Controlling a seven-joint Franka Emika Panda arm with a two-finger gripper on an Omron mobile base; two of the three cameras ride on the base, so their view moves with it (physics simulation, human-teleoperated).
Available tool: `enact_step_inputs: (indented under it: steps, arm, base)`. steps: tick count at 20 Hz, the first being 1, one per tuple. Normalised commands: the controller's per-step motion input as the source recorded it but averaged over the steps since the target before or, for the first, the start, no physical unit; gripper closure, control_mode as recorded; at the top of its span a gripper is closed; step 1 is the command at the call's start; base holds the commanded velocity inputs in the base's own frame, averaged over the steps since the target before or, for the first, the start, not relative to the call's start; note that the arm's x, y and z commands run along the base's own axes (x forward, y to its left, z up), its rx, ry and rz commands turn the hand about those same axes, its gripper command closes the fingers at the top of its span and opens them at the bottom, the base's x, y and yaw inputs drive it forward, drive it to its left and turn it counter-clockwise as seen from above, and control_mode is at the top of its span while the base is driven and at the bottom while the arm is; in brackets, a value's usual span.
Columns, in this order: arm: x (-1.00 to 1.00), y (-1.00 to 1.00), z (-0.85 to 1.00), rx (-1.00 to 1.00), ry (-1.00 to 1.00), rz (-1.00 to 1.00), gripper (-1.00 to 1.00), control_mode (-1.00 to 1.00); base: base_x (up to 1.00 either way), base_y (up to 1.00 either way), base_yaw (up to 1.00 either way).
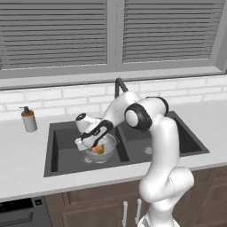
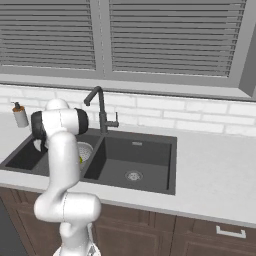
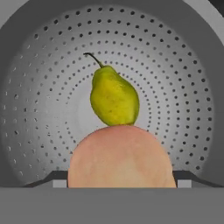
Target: Put the colander in the sink, put the pear, peach in the colander, and turn on the sink faucet and pour water over the colander.
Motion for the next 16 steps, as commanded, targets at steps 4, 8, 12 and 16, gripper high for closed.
enact_step_inputs:
  steps: [4,8,12,16]
  arm:
    - [0.04,-0.35,-0.26,0.00,0.00,-0.01,-1.00,-1.00]
    - [0.00,-0.04,-0.03,0.00,0.00,0.00,-1.00,-1.00]
    - [-0.04,0.00,0.29,0.00,-0.05,0.00,-1.00,-1.00]
    - [-0.23,0.00,0.74,0.00,-0.11,0.00,-1.00,-1.00]
  base:
    - [0.00,0.00,0.00]
    - [0.00,0.00,0.00]
    - [0.00,0.00,0.00]
    - [0.00,0.00,0.00]
